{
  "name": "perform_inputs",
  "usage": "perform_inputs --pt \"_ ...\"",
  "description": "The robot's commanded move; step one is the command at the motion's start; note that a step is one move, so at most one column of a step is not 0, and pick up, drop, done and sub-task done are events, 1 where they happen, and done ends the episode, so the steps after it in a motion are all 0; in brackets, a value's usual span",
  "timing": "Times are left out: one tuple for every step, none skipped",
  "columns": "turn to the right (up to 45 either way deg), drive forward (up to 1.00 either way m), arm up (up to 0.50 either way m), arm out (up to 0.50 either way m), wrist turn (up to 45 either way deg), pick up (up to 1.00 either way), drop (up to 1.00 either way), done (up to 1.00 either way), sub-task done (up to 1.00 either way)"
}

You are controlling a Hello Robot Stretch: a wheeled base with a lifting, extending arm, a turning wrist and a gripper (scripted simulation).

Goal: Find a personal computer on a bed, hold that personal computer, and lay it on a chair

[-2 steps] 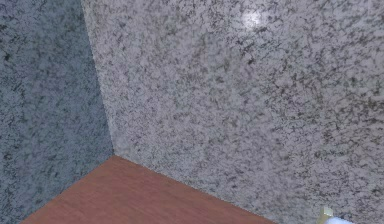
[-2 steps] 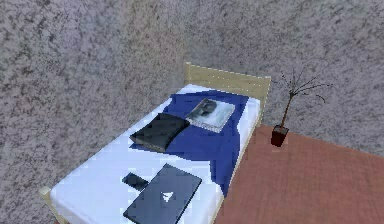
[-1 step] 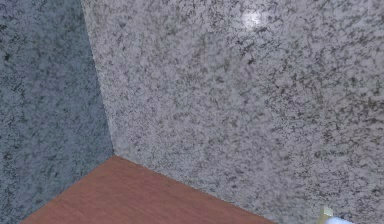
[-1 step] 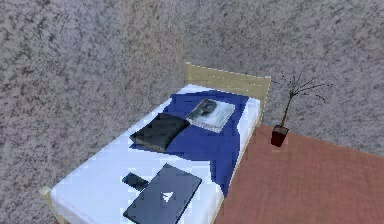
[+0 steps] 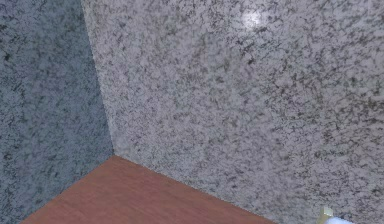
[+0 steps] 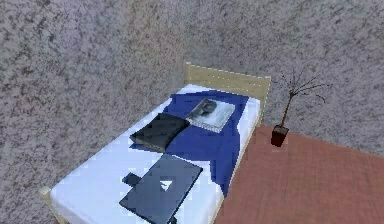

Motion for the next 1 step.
perform_inputs --pt "0.0 0.0 0.5 0.0 0.0 0.0 0.0 0.0 0.0"
